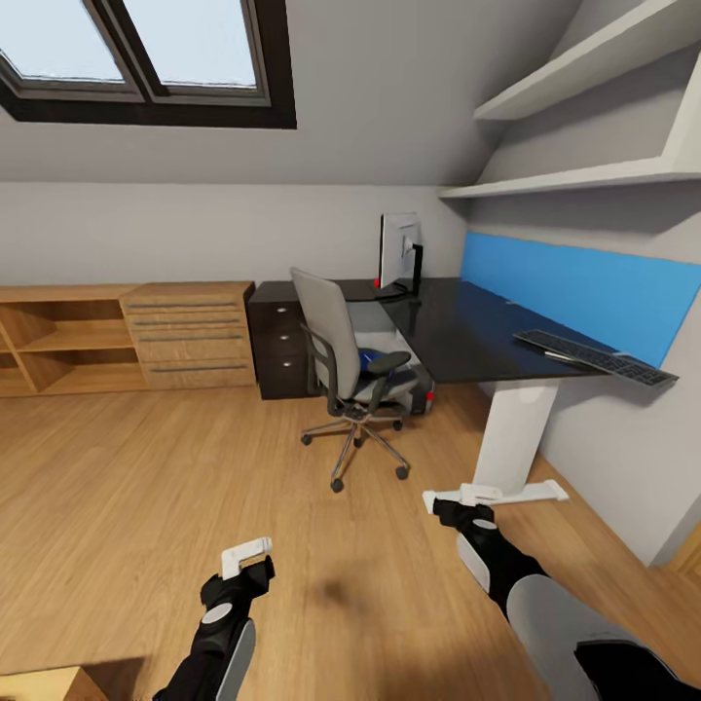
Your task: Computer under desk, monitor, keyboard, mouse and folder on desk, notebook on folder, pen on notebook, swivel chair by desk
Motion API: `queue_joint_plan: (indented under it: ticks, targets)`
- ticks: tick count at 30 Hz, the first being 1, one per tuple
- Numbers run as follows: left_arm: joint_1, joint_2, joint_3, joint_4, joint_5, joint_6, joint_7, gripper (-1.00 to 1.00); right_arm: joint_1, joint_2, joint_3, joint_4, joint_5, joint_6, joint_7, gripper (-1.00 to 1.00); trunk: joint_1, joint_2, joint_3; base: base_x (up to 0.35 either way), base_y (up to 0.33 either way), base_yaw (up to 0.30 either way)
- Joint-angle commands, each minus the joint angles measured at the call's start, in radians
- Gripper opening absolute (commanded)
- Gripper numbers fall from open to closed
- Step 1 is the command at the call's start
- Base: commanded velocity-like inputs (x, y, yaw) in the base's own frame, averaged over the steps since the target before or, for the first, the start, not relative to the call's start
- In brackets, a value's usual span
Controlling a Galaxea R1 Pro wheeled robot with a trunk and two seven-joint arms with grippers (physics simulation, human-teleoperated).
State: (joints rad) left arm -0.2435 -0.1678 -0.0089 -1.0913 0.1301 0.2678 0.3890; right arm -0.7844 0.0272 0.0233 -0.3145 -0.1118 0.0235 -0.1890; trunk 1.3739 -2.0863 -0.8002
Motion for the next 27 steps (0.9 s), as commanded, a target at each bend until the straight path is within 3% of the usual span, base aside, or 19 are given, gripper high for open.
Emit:
queue_joint_plan:
  ticks: [1,5,18,20,24,26,27]
  targets:
    - [0.000,0.001,-0.002,-0.024,0.010,0.004,0.006,1.00,-0.002,0.001,0.004,0.000,-0.010,0.006,-0.004,1.00,0.004,-0.008,-0.004,0.000,0.000,0.000]
    - [0.004,0.003,-0.006,-0.123,0.011,0.010,0.005,1.00,-0.004,0.004,0.007,0.005,-0.012,0.010,-0.002,1.00,0.019,-0.036,-0.017,0.000,0.000,0.000]
    - [0.017,0.000,-0.040,-0.194,0.012,0.010,0.008,1.00,-0.004,0.013,0.012,0.017,-0.012,0.010,0.000,1.00,0.069,-0.127,-0.057,0.000,0.000,0.000]
    - [0.017,-0.001,-0.062,-0.212,0.012,0.014,0.008,1.00,-0.006,0.015,0.013,0.014,-0.011,0.010,0.000,1.00,0.077,-0.141,-0.064,0.000,0.000,0.000]
    - [0.018,-0.005,-0.167,-0.280,0.017,0.055,0.012,1.00,-0.059,0.024,0.012,0.009,-0.011,0.012,-0.001,1.00,0.092,-0.169,-0.076,0.000,0.000,0.000]
    - [0.018,-0.005,-0.180,-0.307,0.028,0.083,0.012,1.00,-0.083,0.026,0.011,0.010,-0.011,0.013,-0.002,1.00,0.100,-0.183,-0.083,0.000,0.000,0.000]
    - [0.018,-0.005,-0.184,-0.327,0.051,0.110,0.012,1.00,-0.100,0.027,0.011,0.010,-0.011,0.014,-0.003,1.00,0.103,-0.190,-0.086,0.000,0.000,0.000]
